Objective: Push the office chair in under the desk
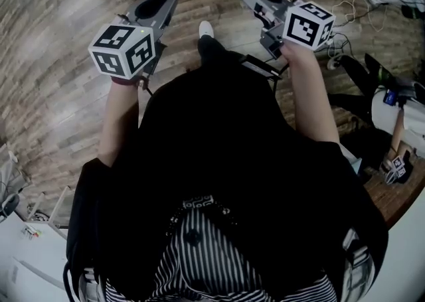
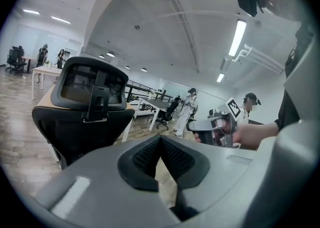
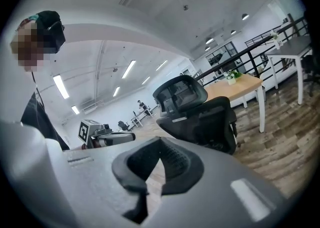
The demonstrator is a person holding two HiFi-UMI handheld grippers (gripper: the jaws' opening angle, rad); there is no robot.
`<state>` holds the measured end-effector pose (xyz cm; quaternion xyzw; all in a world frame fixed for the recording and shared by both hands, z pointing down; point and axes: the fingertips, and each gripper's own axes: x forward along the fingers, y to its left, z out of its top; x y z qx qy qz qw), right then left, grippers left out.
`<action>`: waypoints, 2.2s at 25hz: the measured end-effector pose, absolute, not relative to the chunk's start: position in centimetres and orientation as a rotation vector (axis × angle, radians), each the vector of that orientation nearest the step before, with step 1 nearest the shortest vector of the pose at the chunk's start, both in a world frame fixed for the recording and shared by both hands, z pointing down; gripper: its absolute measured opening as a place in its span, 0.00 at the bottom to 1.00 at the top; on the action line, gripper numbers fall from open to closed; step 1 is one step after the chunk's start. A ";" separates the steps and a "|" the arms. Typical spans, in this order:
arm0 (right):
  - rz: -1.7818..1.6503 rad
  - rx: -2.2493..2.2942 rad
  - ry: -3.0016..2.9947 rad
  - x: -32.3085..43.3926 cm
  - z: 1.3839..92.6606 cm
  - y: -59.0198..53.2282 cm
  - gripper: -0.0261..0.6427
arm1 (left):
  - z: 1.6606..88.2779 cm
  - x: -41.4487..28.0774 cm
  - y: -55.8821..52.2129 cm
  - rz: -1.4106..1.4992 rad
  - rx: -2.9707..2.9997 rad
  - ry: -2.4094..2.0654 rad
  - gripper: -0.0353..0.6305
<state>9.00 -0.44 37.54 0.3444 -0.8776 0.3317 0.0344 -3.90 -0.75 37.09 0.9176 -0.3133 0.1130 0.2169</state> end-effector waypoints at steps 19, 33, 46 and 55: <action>0.945 0.777 -2.797 11.2 35.7 -20.2 0.04 | 33.8 -0.2 -19.5 0.271 2.477 -1.108 0.06; 0.866 0.723 -2.863 9.5 34.2 -21.9 0.04 | 32.9 -0.4 -20.1 0.271 2.469 -1.216 0.06; 0.708 0.894 -2.813 8.1 33.4 -27.9 0.04 | 32.3 -6.0 -27.5 0.325 2.443 -1.348 0.06; 0.694 1.051 -2.738 9.0 33.8 -31.0 0.12 | 34.0 -11.2 -29.3 0.434 2.335 -1.510 0.36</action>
